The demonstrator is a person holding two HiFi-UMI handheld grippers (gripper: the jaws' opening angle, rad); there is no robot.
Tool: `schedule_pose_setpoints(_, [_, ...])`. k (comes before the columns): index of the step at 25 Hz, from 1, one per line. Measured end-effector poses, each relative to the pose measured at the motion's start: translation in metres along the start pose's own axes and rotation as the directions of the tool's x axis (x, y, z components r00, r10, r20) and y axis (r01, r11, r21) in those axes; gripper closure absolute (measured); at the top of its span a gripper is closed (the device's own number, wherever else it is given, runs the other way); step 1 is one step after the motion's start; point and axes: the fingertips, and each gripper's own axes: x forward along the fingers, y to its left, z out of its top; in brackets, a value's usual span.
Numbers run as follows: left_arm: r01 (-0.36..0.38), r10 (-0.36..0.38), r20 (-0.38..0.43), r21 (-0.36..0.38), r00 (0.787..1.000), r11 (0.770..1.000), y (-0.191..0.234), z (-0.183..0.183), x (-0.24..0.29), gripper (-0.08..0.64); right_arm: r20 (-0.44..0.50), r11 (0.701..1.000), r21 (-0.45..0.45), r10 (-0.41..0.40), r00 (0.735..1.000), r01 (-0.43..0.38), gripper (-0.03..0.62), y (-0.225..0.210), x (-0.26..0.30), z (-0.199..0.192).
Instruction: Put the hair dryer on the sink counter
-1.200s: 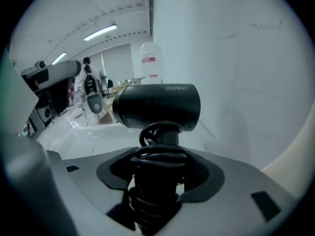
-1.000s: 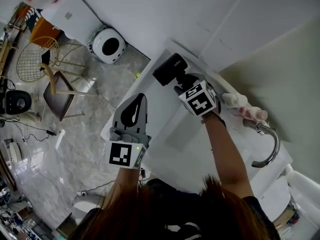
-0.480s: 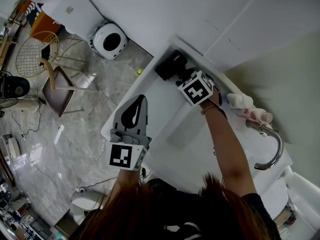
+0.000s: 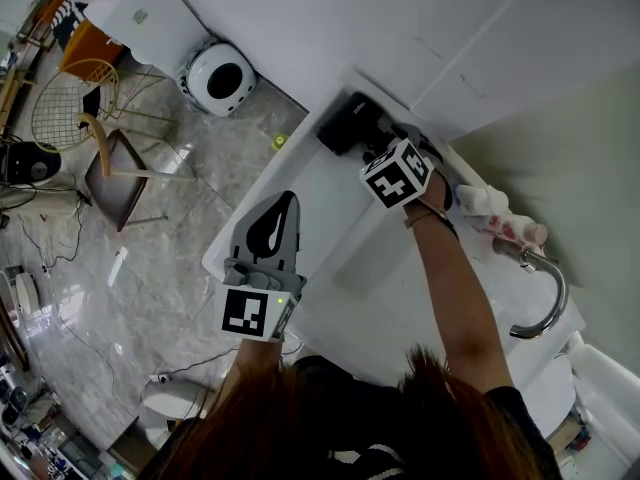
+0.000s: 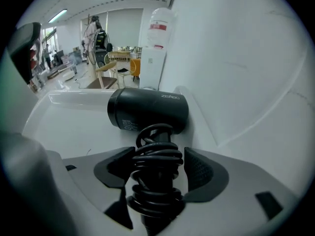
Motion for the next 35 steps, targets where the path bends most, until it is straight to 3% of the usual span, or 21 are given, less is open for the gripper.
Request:
schedule_pose_setpoints(13, [-0.01, 0.011, 0.048, -0.036, 0.999, 0.999, -0.007, 0.017, 0.0, 0.541, 0.146, 0.998, 0.07, -0.014, 0.989, 0.004, 0.285, 0.003, -0.033, 0.014])
schedule_pose_setpoints(15, [-0.01, 0.012, 0.057, -0.036, 0.998, 0.999, -0.009, 0.022, -0.001, 0.541, 0.208, 0.995, 0.098, -0.051, 0.977, 0.031, 0.322, -0.003, -0.05, 0.022])
schedule_pose_setpoints(17, [-0.01, 0.012, 0.065, -0.028, 0.998, 1.0, -0.01, 0.027, -0.002, 0.541, 0.284, 0.987, 0.147, -0.109, 0.953, 0.07, 0.399, -0.012, -0.073, 0.031])
schedule_pose_setpoints(20, [-0.007, 0.007, 0.067, -0.001, 0.998, 1.0, -0.012, 0.037, -0.007, 0.541, 0.382, 0.964, 0.237, -0.208, 0.9, 0.122, 0.56, -0.026, -0.116, 0.039])
schedule_pose_setpoints(21, [-0.004, 0.003, 0.067, 0.012, 0.998, 1.0, -0.013, 0.04, -0.01, 0.541, 0.413, 0.955, 0.265, -0.234, 0.88, 0.13, 0.575, -0.03, -0.131, 0.041])
schedule_pose_setpoints(25, [-0.002, -0.002, 0.098, 0.039, 0.995, 0.999, -0.022, 0.061, -0.02, 0.541, 0.529, 0.923, 0.366, -0.311, 0.789, 0.119, 0.575, -0.037, -0.197, 0.041])
schedule_pose_setpoints(29, [0.002, -0.011, 0.122, 0.077, 0.992, 0.997, -0.034, 0.08, -0.032, 0.541, 0.63, 0.889, 0.451, -0.378, 0.679, 0.078, 0.575, -0.036, -0.269, 0.033])
schedule_pose_setpoints(35, [0.0, -0.02, 0.175, 0.114, 0.984, 0.993, -0.058, 0.117, -0.063, 0.541, 0.72, 0.866, 0.496, -0.451, 0.528, 0.063, 0.577, -0.024, -0.368, 0.016])
